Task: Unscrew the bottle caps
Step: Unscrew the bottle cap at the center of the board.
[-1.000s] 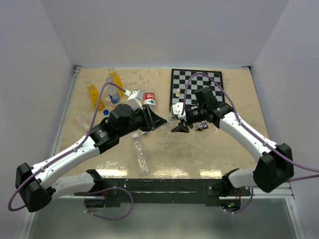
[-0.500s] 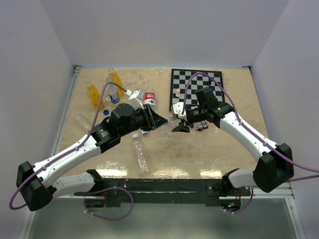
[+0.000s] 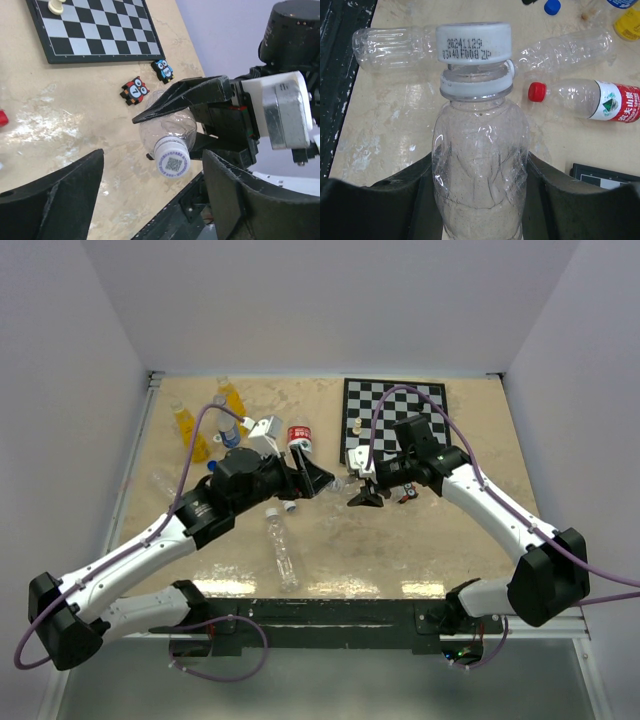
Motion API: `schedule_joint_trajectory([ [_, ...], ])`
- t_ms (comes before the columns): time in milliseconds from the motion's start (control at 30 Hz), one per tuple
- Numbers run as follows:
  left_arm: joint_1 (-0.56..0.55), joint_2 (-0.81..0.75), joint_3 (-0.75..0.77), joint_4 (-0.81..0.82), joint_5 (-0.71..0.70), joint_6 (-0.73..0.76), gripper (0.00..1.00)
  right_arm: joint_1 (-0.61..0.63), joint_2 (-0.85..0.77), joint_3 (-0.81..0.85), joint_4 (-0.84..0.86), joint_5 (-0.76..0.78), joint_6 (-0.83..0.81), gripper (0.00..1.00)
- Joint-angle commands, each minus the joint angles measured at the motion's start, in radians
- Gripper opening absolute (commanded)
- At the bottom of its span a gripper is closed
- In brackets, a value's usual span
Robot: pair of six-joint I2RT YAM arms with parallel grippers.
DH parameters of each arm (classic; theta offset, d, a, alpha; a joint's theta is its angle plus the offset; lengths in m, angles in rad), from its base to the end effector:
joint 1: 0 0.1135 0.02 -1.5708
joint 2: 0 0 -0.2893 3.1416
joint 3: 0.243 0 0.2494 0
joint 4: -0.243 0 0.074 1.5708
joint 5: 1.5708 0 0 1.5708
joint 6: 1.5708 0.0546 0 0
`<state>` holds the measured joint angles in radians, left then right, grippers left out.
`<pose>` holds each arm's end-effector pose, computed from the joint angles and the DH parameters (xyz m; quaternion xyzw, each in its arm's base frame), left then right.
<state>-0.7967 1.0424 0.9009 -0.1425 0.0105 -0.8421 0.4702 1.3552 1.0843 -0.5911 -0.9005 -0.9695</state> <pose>0.1714 -0.1761 0.3526 -0.0150 0.7999 -0.4412 0.4065 0.2281 0.1639 0.3072 -0.6702 0.5353 0.3183 0.4036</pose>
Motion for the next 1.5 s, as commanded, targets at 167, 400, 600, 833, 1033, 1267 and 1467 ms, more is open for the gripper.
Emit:
schedule_joint_trajectory([
  [167, 0.004, -0.151, -0.013, -0.049, 0.146, 0.574, 0.89, -0.004, -0.005, 0.025, -0.015, -0.018, -0.017, 0.00],
  [400, 0.004, -0.206, -0.059, -0.095, 0.275, 0.952, 0.89, -0.004, -0.004, 0.022, -0.019, -0.021, -0.029, 0.00],
  [600, 0.004, -0.179, -0.071, -0.037, 0.331, 1.155, 0.91, -0.004, -0.002, 0.017, -0.024, -0.029, -0.049, 0.00],
  [833, 0.002, -0.065, -0.014, -0.023, 0.420, 1.264, 0.90, -0.004, 0.001, 0.012, -0.030, -0.035, -0.061, 0.00],
  [1033, 0.002, 0.028, 0.030, -0.006, 0.463, 1.301, 0.88, -0.004, 0.005, 0.012, -0.035, -0.040, -0.071, 0.00],
  [1267, 0.004, 0.076, 0.056, 0.053, 0.480, 1.289, 0.84, -0.004, 0.005, 0.014, -0.038, -0.041, -0.071, 0.00],
  [1467, 0.004, 0.091, 0.073, 0.052, 0.477, 1.256, 0.74, -0.004, 0.005, 0.014, -0.038, -0.041, -0.074, 0.00],
])
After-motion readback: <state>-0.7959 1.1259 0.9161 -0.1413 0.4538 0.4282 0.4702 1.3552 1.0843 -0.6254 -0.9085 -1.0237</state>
